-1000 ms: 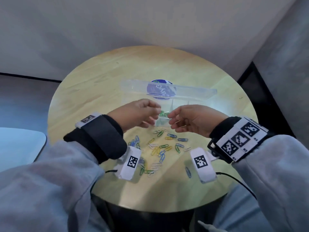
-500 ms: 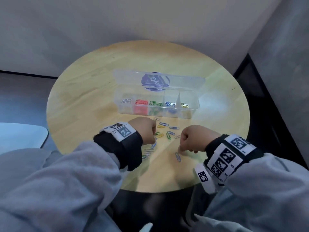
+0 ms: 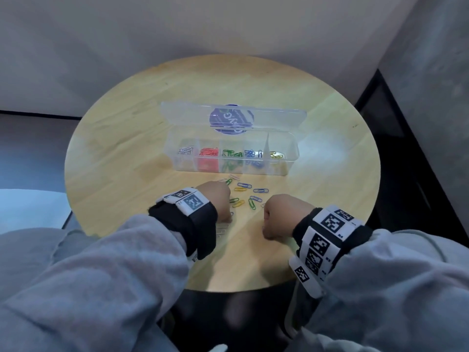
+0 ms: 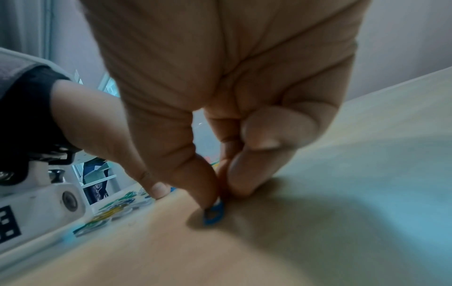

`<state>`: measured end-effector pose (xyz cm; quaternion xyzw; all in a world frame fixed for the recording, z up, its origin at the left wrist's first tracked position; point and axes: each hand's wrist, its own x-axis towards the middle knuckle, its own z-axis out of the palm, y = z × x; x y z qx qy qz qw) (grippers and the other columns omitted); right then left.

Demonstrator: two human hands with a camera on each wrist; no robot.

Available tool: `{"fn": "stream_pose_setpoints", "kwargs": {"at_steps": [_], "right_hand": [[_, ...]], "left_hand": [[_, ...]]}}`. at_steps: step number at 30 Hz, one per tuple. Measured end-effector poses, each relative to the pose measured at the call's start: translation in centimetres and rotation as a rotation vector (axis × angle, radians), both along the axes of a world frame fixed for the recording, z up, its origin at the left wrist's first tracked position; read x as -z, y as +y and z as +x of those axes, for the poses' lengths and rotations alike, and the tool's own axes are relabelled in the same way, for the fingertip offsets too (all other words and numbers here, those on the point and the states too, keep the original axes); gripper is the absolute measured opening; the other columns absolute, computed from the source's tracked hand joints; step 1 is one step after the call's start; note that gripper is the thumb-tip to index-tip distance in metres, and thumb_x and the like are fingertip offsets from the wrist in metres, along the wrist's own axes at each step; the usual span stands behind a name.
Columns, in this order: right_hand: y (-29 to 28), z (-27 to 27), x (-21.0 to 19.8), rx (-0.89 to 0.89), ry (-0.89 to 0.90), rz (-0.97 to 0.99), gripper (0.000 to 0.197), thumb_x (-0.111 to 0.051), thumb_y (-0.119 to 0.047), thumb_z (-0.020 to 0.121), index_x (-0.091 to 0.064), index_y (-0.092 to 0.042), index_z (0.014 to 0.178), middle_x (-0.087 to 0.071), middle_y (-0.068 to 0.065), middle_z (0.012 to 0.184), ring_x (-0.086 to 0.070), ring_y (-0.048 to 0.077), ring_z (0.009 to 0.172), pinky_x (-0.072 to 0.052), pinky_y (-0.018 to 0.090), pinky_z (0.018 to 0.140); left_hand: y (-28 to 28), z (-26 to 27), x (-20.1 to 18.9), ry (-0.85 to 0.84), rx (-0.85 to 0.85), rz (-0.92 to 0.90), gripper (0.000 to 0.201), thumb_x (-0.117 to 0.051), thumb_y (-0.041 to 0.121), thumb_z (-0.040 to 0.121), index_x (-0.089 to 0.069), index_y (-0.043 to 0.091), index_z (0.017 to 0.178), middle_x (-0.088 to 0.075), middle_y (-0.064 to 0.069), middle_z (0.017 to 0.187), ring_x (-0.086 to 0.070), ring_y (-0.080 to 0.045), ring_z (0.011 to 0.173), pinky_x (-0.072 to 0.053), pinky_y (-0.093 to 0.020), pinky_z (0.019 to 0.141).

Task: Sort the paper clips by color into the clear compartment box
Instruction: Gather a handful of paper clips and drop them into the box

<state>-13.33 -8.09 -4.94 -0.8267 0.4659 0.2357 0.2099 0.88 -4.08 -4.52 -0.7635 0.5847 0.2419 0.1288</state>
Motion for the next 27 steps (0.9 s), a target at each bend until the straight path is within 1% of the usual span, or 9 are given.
{"fn": "stream_pose_setpoints", "kwargs": {"at_steps": [5, 8, 10, 12, 15, 19, 22, 25, 27], "right_hand": [[-0.1, -0.3, 0.6, 0.014, -0.040, -0.021, 0.017, -0.063, -0.018, 0.072, -0.071, -0.007, 0.083, -0.070, 0.010, 0.083, -0.061, 0.024, 0.069, -0.045, 0.023, 0.057], [-0.1, -0.5, 0.5, -0.023, -0.066, -0.022, 0.025, -0.066, -0.026, 0.077, -0.070, -0.005, 0.089, -0.071, 0.011, 0.093, -0.066, 0.025, 0.084, -0.048, 0.027, 0.065], [-0.1, -0.4, 0.4, -0.057, -0.057, -0.022, 0.025, -0.065, -0.027, 0.080, -0.070, -0.005, 0.092, -0.070, 0.010, 0.096, -0.066, 0.025, 0.088, -0.047, 0.026, 0.067], [0.0, -0.1, 0.4, -0.085, -0.032, -0.007, 0.022, -0.062, -0.023, 0.081, -0.070, -0.005, 0.091, -0.068, 0.009, 0.090, -0.064, 0.025, 0.082, -0.045, 0.025, 0.065], [0.0, 0.0, 0.0, -0.092, -0.030, 0.038, 0.004, -0.060, -0.015, 0.076, -0.062, -0.013, 0.073, -0.055, 0.005, 0.073, -0.050, 0.021, 0.065, -0.039, 0.022, 0.056], [-0.5, -0.4, -1.3, -0.060, -0.135, 0.156, 0.010, -0.063, -0.012, 0.072, -0.058, -0.015, 0.065, -0.058, 0.001, 0.064, -0.052, 0.017, 0.058, -0.044, 0.024, 0.057], [-2.1, -1.2, -2.1, 0.147, -0.419, 0.371, 0.021, -0.064, -0.001, 0.079, -0.053, -0.012, 0.066, -0.064, 0.006, 0.066, -0.060, 0.012, 0.051, -0.053, 0.022, 0.058], [-4.1, -1.9, -2.6, 0.446, -0.737, 0.560, 0.023, -0.057, 0.009, 0.085, -0.049, -0.008, 0.072, -0.058, 0.009, 0.062, -0.058, 0.011, 0.046, -0.054, 0.021, 0.053], [-5.0, -2.1, -2.7, 0.605, -0.863, 0.624, 0.022, -0.047, 0.012, 0.088, -0.051, -0.008, 0.079, -0.053, 0.009, 0.065, -0.055, 0.013, 0.049, -0.053, 0.020, 0.050]], "left_hand": [[0.2, -0.2, 0.5, -0.032, -0.005, -0.023, 0.006, -0.060, 0.020, 0.082, -0.058, 0.016, 0.077, -0.048, 0.001, 0.065, -0.051, -0.020, 0.071, -0.031, -0.022, 0.047], [0.2, -0.4, 0.5, -0.038, 0.015, -0.031, 0.004, -0.059, 0.018, 0.080, -0.062, 0.016, 0.081, -0.053, 0.000, 0.072, -0.050, -0.020, 0.071, -0.030, -0.022, 0.046], [0.2, -0.4, 0.4, -0.020, 0.023, -0.012, 0.013, -0.059, 0.017, 0.081, -0.068, 0.013, 0.089, -0.057, -0.002, 0.081, -0.052, -0.020, 0.074, -0.034, -0.022, 0.050], [0.2, -0.5, 0.1, -0.018, 0.034, 0.008, 0.017, -0.059, 0.018, 0.083, -0.069, 0.012, 0.095, -0.058, -0.002, 0.084, -0.053, -0.020, 0.076, -0.035, -0.022, 0.052], [0.3, -0.8, -0.1, -0.046, 0.067, 0.037, 0.011, -0.059, 0.018, 0.083, -0.068, 0.014, 0.089, -0.055, -0.002, 0.079, -0.051, -0.020, 0.073, -0.030, -0.022, 0.047], [0.8, -1.0, -0.3, -0.065, 0.091, 0.035, 0.004, -0.059, 0.018, 0.079, -0.062, 0.015, 0.081, -0.055, -0.002, 0.078, -0.052, -0.021, 0.074, -0.021, -0.022, 0.047], [1.1, -1.0, -0.4, -0.029, 0.096, 0.019, 0.005, -0.061, 0.018, 0.076, -0.063, 0.014, 0.078, -0.056, -0.003, 0.077, -0.052, -0.022, 0.072, -0.026, -0.024, 0.049], [1.2, -0.6, -0.8, 0.044, 0.062, -0.004, 0.010, -0.063, 0.021, 0.074, -0.066, 0.012, 0.079, -0.054, -0.003, 0.073, -0.049, -0.022, 0.068, -0.031, -0.023, 0.051], [1.1, 0.1, -1.2, 0.163, -0.032, -0.057, 0.008, -0.064, 0.022, 0.074, -0.063, 0.015, 0.071, -0.054, -0.001, 0.067, -0.049, -0.019, 0.064, -0.036, -0.023, 0.054]]}}
